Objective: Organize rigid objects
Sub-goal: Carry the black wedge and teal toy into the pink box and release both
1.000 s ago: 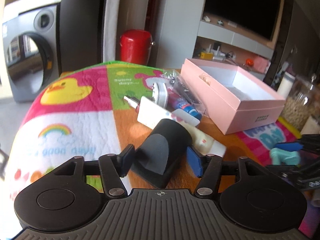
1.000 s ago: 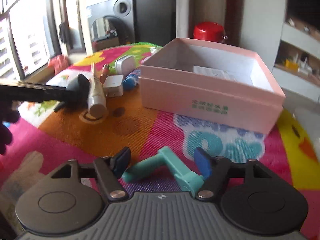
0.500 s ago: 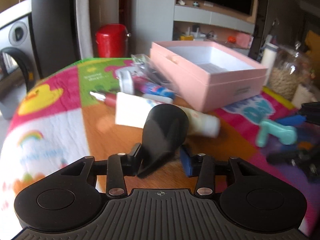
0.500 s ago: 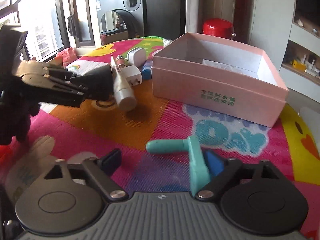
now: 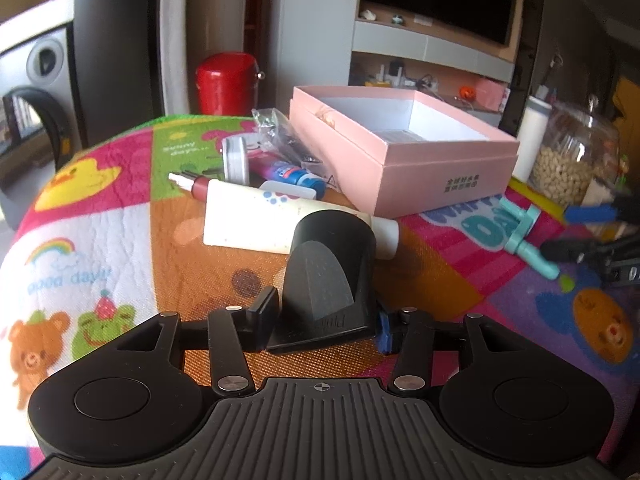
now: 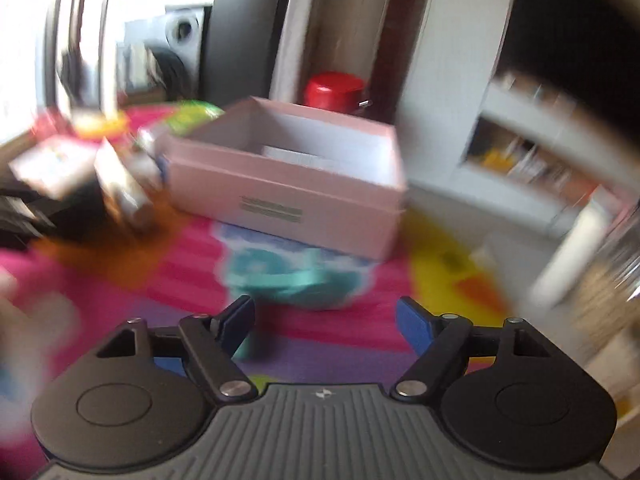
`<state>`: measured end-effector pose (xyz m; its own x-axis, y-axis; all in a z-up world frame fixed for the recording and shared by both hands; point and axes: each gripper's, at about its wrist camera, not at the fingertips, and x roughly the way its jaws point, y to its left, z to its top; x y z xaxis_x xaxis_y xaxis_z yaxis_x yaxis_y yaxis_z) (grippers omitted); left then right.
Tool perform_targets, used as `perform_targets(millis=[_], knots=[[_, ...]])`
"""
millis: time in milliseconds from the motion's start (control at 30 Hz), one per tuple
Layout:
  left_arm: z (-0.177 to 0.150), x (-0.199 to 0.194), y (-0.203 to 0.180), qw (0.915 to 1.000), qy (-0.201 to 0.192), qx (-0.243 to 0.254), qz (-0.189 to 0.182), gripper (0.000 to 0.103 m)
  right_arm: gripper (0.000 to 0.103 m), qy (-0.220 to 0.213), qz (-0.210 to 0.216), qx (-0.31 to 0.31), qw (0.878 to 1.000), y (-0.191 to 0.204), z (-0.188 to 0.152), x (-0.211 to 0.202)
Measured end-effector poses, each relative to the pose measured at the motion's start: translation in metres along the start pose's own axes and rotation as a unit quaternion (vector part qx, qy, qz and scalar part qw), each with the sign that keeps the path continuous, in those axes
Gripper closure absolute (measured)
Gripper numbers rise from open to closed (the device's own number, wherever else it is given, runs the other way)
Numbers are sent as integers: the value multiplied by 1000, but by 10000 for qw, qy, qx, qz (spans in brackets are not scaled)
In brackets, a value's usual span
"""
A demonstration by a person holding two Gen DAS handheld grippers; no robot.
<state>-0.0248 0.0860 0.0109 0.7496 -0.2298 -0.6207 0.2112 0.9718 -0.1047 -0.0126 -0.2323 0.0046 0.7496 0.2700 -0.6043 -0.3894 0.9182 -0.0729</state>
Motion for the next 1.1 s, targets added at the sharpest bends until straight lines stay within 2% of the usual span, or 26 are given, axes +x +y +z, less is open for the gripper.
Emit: perform_targets(millis=[133, 200, 300, 433, 633, 767, 867, 967, 1100], knots=[[6, -5, 16, 9949, 162, -852, -507, 51, 24, 74, 133, 258, 9996, 6, -6, 7], [9, -8, 17, 9917, 229, -1024, -739, 51, 24, 214, 223, 358, 9989, 9, -11, 11], [14, -17, 9, 9928, 206, -861, -809, 52, 24, 112, 229, 363, 9990, 11, -13, 7], [21, -18, -6, 9969, 140, -534, -562, 51, 24, 106, 256, 397, 9988, 8, -14, 9], [20, 2, -30, 9990, 282, 6, -350, 48, 24, 105, 203, 396, 9990, 6, -13, 8], [23, 17, -33, 9990, 314, 40, -301, 48, 24, -14, 62, 166, 9998, 9, -5, 4], [22, 26, -39, 9990, 337, 193, -220, 47, 24, -168, -207, -204, 9994, 13, 3, 6], [21, 26, -44, 9989, 264, 367, -144, 47, 24, -19, -343, -398, 9986, 12, 9, 21], [16, 22, -47, 9986, 169, 492, -86, 48, 24, 323, 38, 15, 9995, 1, 13, 40]])
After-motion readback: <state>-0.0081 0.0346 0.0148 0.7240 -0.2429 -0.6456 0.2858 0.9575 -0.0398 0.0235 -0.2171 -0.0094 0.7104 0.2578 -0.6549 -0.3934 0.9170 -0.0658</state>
